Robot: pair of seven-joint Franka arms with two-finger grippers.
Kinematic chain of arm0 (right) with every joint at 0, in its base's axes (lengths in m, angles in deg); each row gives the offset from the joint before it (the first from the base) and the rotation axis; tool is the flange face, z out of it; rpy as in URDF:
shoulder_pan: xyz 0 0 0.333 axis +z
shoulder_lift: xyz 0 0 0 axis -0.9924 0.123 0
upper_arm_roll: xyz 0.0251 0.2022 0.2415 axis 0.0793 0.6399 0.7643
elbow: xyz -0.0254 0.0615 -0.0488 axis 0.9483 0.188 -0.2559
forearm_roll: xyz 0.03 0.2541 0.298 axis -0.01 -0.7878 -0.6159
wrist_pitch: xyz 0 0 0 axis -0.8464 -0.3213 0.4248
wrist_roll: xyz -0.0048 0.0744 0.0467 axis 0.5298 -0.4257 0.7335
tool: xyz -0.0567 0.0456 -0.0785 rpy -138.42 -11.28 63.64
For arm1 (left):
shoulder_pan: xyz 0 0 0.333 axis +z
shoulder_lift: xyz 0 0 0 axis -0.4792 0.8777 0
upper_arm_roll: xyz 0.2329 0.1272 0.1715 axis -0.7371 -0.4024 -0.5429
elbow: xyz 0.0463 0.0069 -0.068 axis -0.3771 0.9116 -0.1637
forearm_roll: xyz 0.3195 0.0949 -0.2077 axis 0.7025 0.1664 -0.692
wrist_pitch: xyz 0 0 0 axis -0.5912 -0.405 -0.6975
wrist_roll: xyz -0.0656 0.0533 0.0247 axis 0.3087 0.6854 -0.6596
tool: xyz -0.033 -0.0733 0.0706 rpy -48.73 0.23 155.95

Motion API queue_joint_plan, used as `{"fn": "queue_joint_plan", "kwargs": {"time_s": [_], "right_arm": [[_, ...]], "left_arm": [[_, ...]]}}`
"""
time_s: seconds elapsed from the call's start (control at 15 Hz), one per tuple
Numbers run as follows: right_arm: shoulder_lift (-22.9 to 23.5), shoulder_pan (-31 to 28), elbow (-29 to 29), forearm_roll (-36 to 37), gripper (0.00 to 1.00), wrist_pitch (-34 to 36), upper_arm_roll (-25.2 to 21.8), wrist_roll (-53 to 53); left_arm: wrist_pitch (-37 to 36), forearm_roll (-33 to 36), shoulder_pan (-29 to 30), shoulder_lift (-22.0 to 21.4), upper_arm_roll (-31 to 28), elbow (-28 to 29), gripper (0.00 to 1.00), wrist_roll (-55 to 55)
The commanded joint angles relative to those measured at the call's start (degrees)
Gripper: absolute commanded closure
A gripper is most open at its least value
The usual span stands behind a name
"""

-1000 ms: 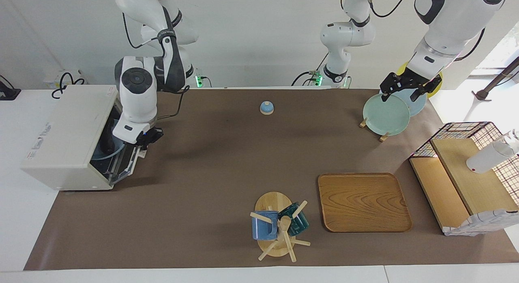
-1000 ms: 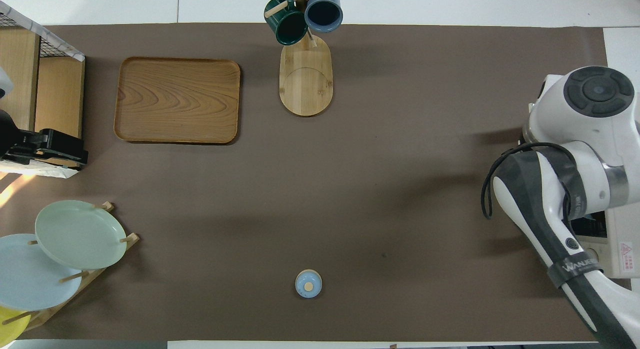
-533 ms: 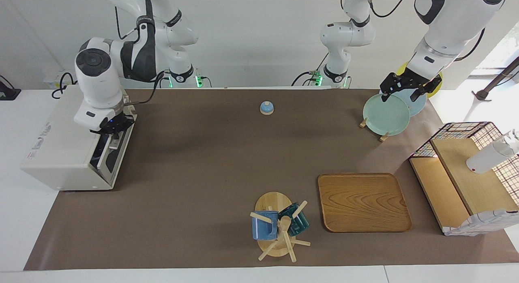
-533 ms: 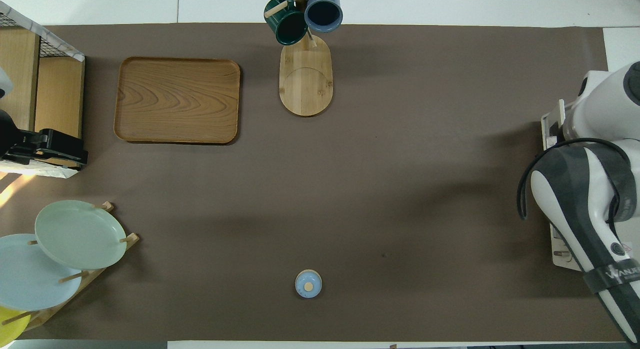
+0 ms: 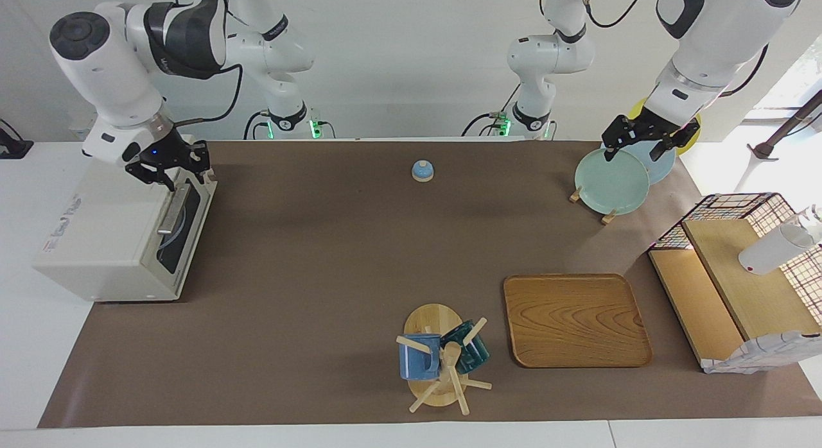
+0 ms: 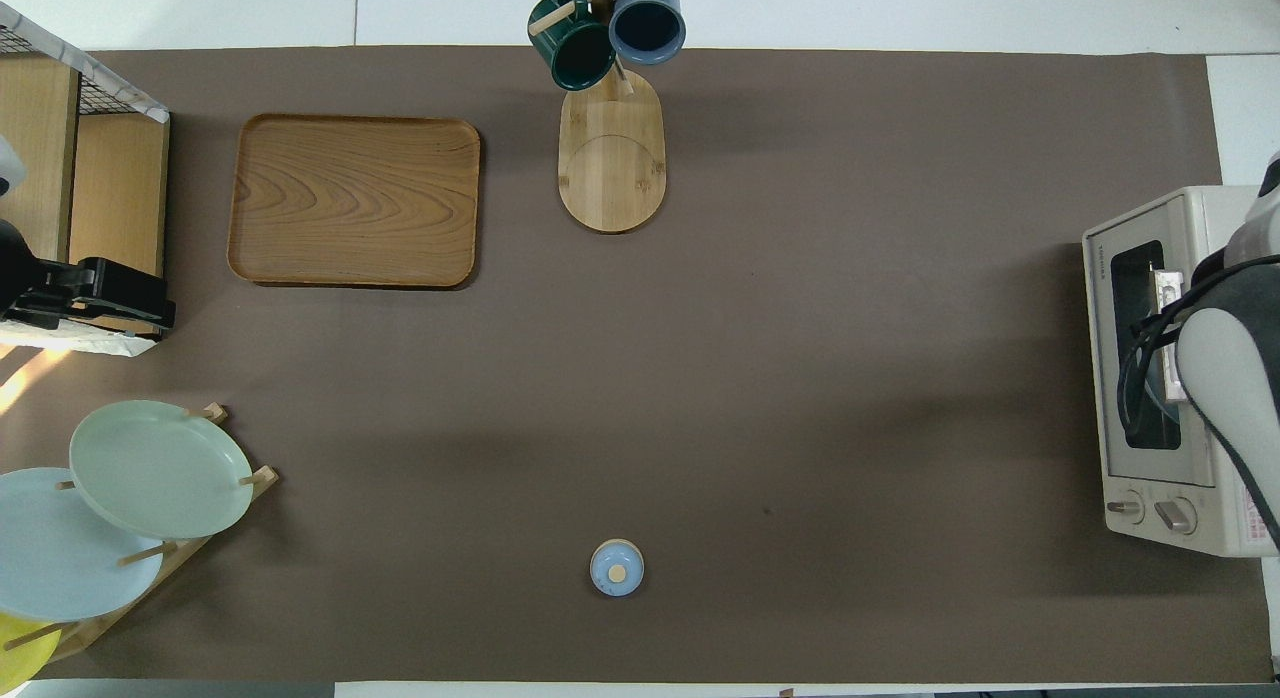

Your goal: Put eggplant into oven

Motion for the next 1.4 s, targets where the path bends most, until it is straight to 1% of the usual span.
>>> {"fn": "queue_joint_plan", "kwargs": {"time_s": [0.0,0.13,0.27,0.53,0.73,0.93,1.07,1.2,1.33], "right_arm": [[1.0,0.5,1.8,-4.8,0.00,1.0,0.4,-7.9],[1.5,1.0,3.5,-4.8,0.00,2.0,0.4,-9.2],[1.1,1.0,3.5,-4.5,0.00,3.3,0.4,-9.4],[0.1,0.9,2.6,-4.6,0.00,2.5,0.4,-9.6],[-0.2,1.0,2.0,-4.6,0.00,3.6,0.4,-9.4],[0.5,0.6,2.9,-4.1,0.00,3.5,0.4,-9.6],[1.4,1.0,4.5,-3.4,0.00,4.1,0.6,-9.9],[4.1,2.1,8.3,-2.8,0.00,7.3,0.6,-11.8],[4.3,2.1,9.1,-2.8,0.00,8.2,0.7,-12.3]], "left_arm": [[-0.2,1.0,0.5,0.1,0.4,-0.1,0.00,0.4],[-0.2,1.0,0.5,0.1,0.4,-0.1,0.00,0.4],[-0.2,1.0,0.5,0.1,0.4,-0.1,0.00,0.4],[-0.2,1.0,0.5,0.1,0.4,-0.1,0.00,0.4],[-0.3,1.0,0.5,0.1,0.4,-0.1,0.00,0.4],[-0.2,1.0,0.5,0.1,0.4,-0.1,0.00,0.4],[-0.2,1.0,0.5,0.1,0.5,-0.1,0.00,0.4],[-0.2,1.0,0.5,0.1,0.4,-0.1,0.00,0.4],[-0.2,1.0,0.5,0.1,0.5,-0.1,0.00,0.4]]}}
